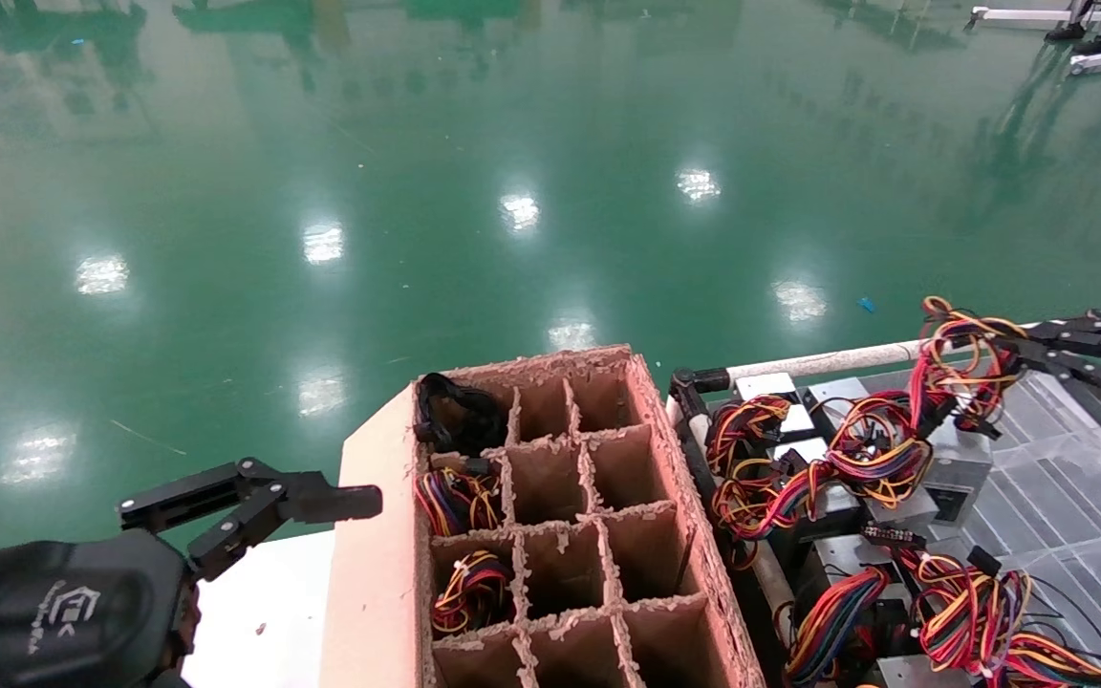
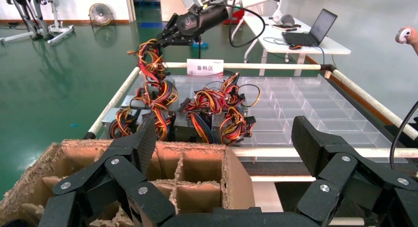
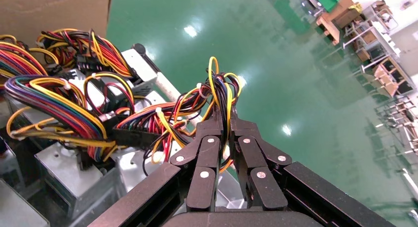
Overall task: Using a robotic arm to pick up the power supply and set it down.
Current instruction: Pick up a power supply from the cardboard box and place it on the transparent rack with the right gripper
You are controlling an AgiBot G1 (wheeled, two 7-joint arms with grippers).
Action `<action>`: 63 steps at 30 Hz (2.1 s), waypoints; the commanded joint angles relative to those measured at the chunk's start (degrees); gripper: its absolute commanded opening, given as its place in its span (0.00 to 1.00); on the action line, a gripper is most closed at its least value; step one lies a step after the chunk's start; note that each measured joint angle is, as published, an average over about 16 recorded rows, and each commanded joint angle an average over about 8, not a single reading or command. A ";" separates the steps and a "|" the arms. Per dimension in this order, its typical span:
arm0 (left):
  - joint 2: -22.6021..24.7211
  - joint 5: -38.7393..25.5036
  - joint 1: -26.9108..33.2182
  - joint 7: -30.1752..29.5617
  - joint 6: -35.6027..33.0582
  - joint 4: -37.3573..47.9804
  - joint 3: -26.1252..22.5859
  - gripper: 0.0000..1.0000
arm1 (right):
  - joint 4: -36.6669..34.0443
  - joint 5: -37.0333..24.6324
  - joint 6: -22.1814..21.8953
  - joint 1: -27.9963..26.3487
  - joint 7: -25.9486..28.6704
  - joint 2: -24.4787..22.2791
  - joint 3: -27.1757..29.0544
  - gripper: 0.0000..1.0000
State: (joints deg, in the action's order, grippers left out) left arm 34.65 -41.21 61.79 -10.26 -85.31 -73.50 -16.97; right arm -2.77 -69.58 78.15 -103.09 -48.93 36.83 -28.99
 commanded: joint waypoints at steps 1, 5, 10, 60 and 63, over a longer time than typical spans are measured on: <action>0.00 0.00 0.00 0.00 0.00 0.00 -0.01 0.98 | 0.22 0.09 -0.07 0.27 0.17 0.33 0.07 0.00; -0.01 0.01 0.00 0.01 0.01 0.00 -0.02 0.98 | 0.03 0.42 0.74 0.87 1.21 0.37 0.34 0.00; -0.01 0.02 0.01 0.02 0.01 0.00 -0.03 0.98 | -1.13 1.93 1.99 1.74 3.77 0.29 1.47 0.00; -0.08 0.13 0.04 0.09 0.08 0.00 -0.19 1.00 | -2.30 32.26 -2.63 27.75 22.67 7.27 24.19 0.00; -0.08 0.13 0.04 0.10 0.09 0.00 -0.20 1.00 | -1.52 32.24 -2.74 28.09 23.32 7.42 24.20 0.00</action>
State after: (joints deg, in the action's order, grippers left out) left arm 34.57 -41.08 61.83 -10.16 -85.22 -73.50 -17.16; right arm -4.48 -37.43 75.34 -74.95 -25.75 44.19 -4.86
